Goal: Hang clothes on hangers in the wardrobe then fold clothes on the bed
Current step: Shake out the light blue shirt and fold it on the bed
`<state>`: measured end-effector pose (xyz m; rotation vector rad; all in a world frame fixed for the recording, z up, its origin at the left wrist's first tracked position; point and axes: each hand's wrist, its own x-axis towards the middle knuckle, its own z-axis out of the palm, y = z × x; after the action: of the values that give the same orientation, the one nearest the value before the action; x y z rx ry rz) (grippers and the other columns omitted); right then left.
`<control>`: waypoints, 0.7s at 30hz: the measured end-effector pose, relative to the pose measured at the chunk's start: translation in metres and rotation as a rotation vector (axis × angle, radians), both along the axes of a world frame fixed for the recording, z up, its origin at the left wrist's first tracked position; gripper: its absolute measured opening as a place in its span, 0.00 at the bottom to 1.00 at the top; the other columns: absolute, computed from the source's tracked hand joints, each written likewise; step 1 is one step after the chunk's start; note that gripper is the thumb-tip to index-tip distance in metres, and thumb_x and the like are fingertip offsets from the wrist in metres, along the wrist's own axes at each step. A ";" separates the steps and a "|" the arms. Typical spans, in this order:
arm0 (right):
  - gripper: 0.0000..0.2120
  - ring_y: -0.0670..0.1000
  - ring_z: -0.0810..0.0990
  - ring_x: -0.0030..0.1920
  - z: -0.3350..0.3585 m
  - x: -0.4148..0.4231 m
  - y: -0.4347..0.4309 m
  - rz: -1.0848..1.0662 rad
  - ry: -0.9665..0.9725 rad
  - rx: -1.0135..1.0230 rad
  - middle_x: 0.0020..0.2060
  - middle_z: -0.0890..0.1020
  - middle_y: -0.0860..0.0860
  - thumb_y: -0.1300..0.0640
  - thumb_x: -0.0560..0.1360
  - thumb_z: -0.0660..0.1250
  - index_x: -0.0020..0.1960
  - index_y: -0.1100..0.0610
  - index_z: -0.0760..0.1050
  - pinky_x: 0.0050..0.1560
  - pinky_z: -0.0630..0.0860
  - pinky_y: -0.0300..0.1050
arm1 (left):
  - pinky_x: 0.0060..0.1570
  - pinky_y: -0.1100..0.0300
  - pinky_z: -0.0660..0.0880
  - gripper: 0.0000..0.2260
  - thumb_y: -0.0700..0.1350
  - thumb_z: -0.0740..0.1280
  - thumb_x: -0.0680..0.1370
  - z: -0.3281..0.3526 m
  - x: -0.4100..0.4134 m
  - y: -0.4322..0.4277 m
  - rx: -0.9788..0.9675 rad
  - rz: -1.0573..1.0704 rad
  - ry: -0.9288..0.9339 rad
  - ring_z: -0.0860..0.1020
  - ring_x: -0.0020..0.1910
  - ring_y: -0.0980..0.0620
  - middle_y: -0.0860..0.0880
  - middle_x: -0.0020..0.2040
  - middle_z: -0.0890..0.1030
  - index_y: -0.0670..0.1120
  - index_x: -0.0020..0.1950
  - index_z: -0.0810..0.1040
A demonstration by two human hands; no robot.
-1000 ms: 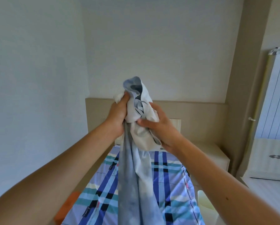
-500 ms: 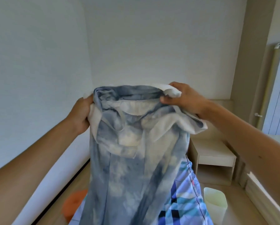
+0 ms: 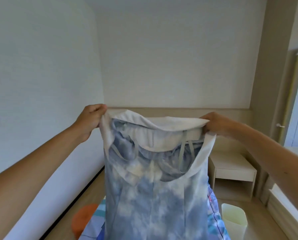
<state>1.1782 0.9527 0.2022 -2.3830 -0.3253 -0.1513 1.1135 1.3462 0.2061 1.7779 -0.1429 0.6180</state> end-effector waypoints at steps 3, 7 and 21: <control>0.17 0.56 0.78 0.39 -0.005 -0.012 -0.005 0.027 0.118 0.335 0.38 0.79 0.59 0.75 0.73 0.54 0.48 0.64 0.80 0.41 0.76 0.47 | 0.25 0.63 0.56 0.17 0.41 0.56 0.86 0.008 -0.004 0.015 -0.085 -0.009 0.007 0.56 0.28 0.53 0.53 0.28 0.61 0.47 0.37 0.68; 0.17 0.54 0.77 0.31 -0.007 -0.022 0.024 0.016 0.140 0.522 0.33 0.80 0.55 0.69 0.74 0.55 0.38 0.56 0.79 0.37 0.76 0.44 | 0.29 0.64 0.63 0.20 0.59 0.59 0.82 -0.034 -0.017 -0.021 0.280 -0.158 0.157 0.68 0.30 0.52 0.48 0.33 0.74 0.44 0.42 0.73; 0.12 0.56 0.78 0.35 0.059 -0.051 0.029 -0.091 -0.100 0.457 0.37 0.79 0.58 0.69 0.78 0.56 0.50 0.62 0.77 0.38 0.78 0.48 | 0.43 0.65 0.76 0.02 0.44 0.69 0.80 -0.169 0.008 -0.192 0.297 -0.305 0.334 0.82 0.47 0.49 0.49 0.45 0.83 0.48 0.51 0.80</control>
<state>1.1276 0.9818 0.2610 -1.9404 -0.2016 -0.3490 1.1217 1.1539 0.0375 2.0659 -0.2803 0.0785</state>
